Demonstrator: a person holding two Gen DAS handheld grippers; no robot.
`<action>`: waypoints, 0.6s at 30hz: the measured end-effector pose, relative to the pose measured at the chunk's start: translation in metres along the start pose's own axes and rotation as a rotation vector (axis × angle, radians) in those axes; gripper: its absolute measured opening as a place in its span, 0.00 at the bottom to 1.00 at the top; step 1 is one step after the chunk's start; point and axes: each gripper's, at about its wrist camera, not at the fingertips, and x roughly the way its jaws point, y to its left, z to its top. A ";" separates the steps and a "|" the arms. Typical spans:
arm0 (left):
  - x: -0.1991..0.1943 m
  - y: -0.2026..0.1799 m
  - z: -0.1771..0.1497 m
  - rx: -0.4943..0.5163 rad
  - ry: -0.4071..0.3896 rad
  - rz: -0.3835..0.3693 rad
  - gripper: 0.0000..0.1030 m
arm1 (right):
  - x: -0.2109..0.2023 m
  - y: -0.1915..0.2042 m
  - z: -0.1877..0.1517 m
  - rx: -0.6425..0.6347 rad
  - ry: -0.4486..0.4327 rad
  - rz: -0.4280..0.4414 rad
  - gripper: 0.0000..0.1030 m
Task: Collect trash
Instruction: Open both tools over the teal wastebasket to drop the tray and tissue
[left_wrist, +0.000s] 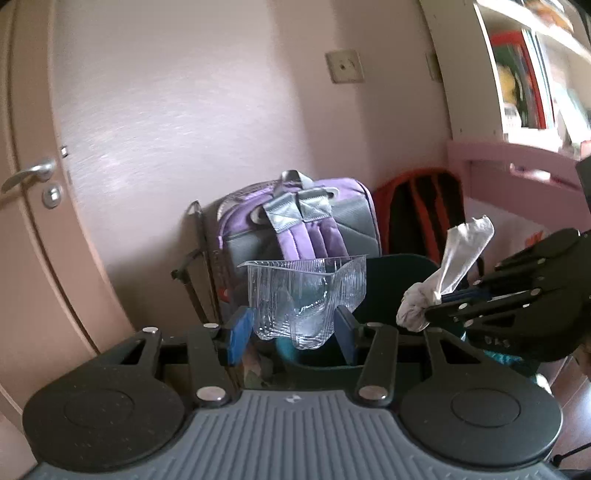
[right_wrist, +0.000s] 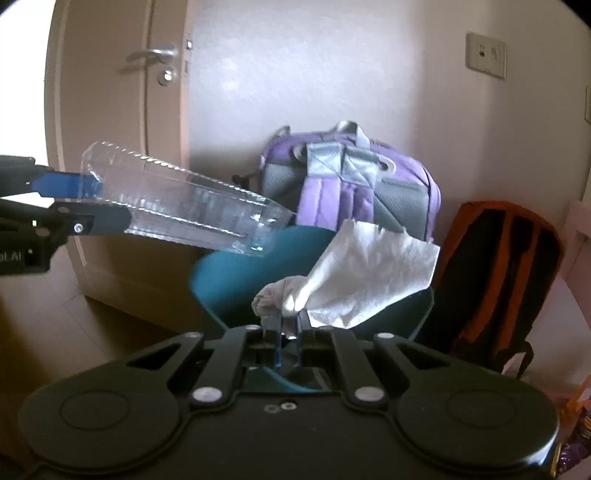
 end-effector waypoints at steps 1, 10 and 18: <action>0.005 -0.005 0.001 0.005 0.015 -0.004 0.46 | 0.005 -0.003 0.000 0.001 0.012 0.006 0.06; 0.067 -0.035 0.009 -0.015 0.195 -0.050 0.47 | 0.031 -0.024 -0.011 0.039 0.094 0.037 0.08; 0.101 -0.054 0.006 0.007 0.264 -0.073 0.50 | 0.042 -0.021 -0.015 0.001 0.123 0.023 0.17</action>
